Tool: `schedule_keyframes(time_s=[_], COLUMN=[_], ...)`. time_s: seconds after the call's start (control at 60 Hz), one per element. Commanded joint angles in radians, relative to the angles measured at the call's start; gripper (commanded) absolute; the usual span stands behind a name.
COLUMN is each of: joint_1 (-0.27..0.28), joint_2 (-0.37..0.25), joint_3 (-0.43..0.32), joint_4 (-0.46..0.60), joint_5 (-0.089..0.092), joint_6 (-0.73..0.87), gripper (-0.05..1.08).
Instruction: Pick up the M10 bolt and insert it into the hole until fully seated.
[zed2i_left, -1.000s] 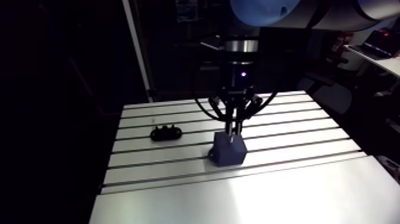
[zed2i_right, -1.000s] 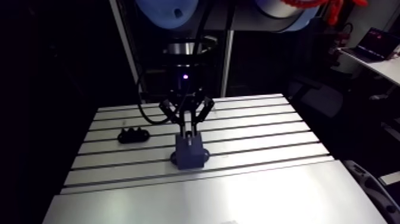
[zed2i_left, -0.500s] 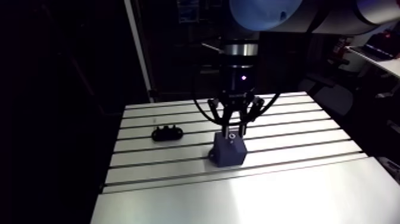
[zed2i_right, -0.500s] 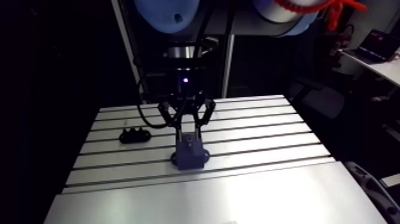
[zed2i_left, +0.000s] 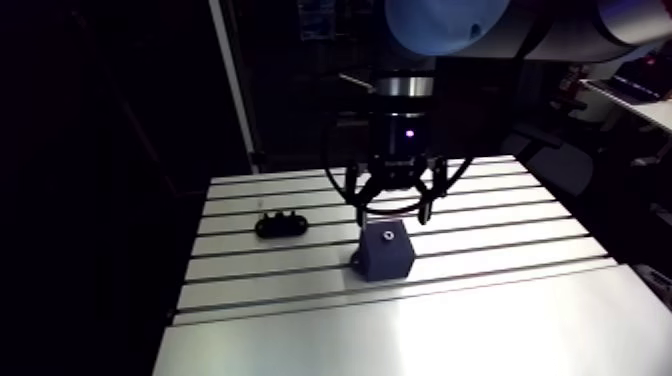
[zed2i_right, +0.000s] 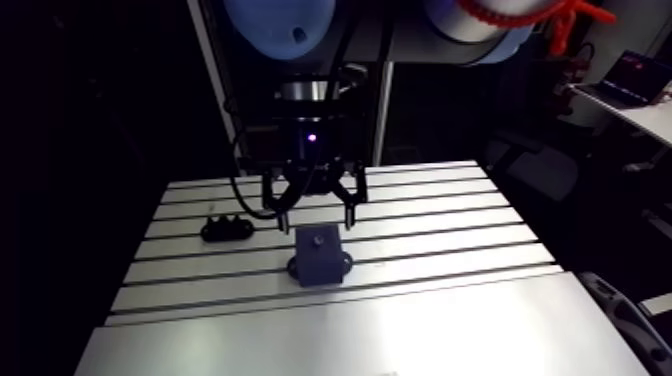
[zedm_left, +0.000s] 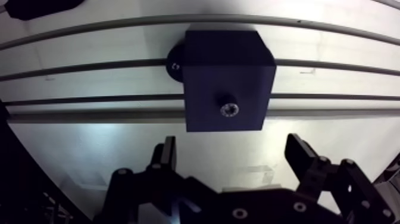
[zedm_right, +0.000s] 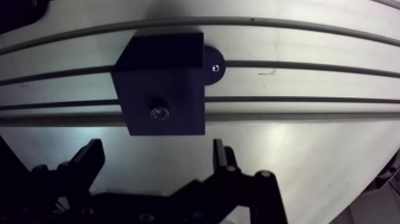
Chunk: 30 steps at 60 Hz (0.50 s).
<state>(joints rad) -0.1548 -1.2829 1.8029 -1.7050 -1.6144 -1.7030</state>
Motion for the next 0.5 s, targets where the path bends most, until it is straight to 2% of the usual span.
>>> schedule_keyframes(time_s=[0.017,0.167,0.317,0.417,0.5], joint_1=[0.0,0.003,0.006,0.02,0.046], joint_2=[0.0,-0.012,-0.057,-0.071,-0.078], joint_3=[-0.001,-0.013,-0.056,-0.1,-0.159], joint_4=[0.0,0.001,0.014,0.046,0.114], joint_5=[0.0,0.004,0.01,0.016,0.023], joint_6=[0.0,0.0,0.0,0.0,0.0], gripper=[0.0,0.0,0.0,0.0,0.0])
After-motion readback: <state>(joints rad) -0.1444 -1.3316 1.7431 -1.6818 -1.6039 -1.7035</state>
